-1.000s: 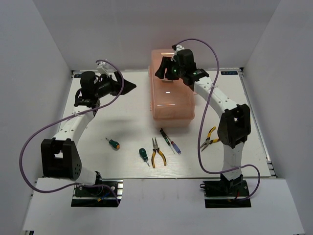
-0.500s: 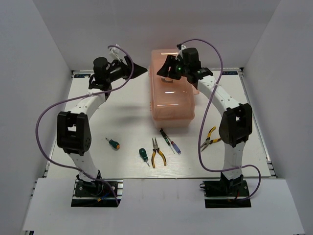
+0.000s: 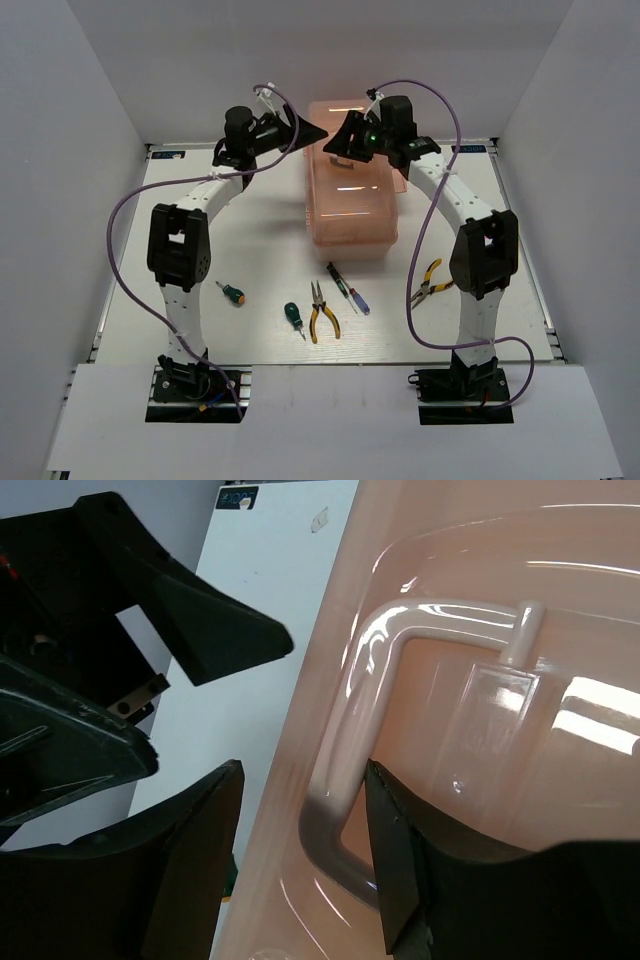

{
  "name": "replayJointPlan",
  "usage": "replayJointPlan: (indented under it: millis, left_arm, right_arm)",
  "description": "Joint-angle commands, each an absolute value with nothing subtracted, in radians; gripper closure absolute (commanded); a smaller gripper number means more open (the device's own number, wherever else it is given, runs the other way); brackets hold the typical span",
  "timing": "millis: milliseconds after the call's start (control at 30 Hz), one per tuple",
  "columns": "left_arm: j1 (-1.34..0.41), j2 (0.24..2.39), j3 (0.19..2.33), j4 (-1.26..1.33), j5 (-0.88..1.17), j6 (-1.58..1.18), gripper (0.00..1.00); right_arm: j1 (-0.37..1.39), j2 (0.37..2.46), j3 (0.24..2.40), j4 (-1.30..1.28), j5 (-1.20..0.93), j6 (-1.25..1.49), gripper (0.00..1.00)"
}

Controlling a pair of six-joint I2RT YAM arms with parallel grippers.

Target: Sort the tools into containers

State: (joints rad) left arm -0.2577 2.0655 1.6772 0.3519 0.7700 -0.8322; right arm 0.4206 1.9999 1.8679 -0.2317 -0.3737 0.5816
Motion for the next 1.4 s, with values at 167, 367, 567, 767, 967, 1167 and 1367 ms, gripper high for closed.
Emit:
replayJointPlan:
  millis: [167, 367, 567, 767, 967, 1167, 1367]
  left_arm:
    - [-0.307, 2.154, 1.851, 0.324, 0.772, -0.871, 0.13]
    - [-0.316, 2.203, 1.928, 0.193, 0.752, -0.862, 0.14]
    - [-0.325, 2.221, 1.937, 0.164, 0.752, -0.871, 0.14]
    - [-0.334, 2.232, 1.968, 0.083, 0.743, -0.851, 0.14]
    - [-0.345, 2.244, 2.081, -0.105, 0.712, -0.778, 0.18]
    - [-0.385, 2.286, 2.235, -0.408, 0.615, -0.644, 0.29]
    - [-0.426, 2.261, 2.253, -0.577, 0.471, -0.554, 0.44]
  right_arm:
    - [0.423, 1.970, 1.865, -0.175, -0.502, 0.623, 0.43]
    - [0.400, 1.963, 1.841, -0.167, -0.535, 0.626, 0.44]
    - [0.371, 1.898, 1.804, -0.167, -0.555, 0.533, 0.31]
    - [0.299, 1.711, 1.652, -0.164, -0.471, 0.367, 0.26]
    - [0.229, 1.626, 1.565, -0.270, -0.119, 0.184, 0.28]
    - [0.104, 1.710, 1.554, -0.365, -0.182, 0.236, 0.29]
    - [0.048, 1.841, 1.578, -0.357, -0.346, 0.271, 0.29]
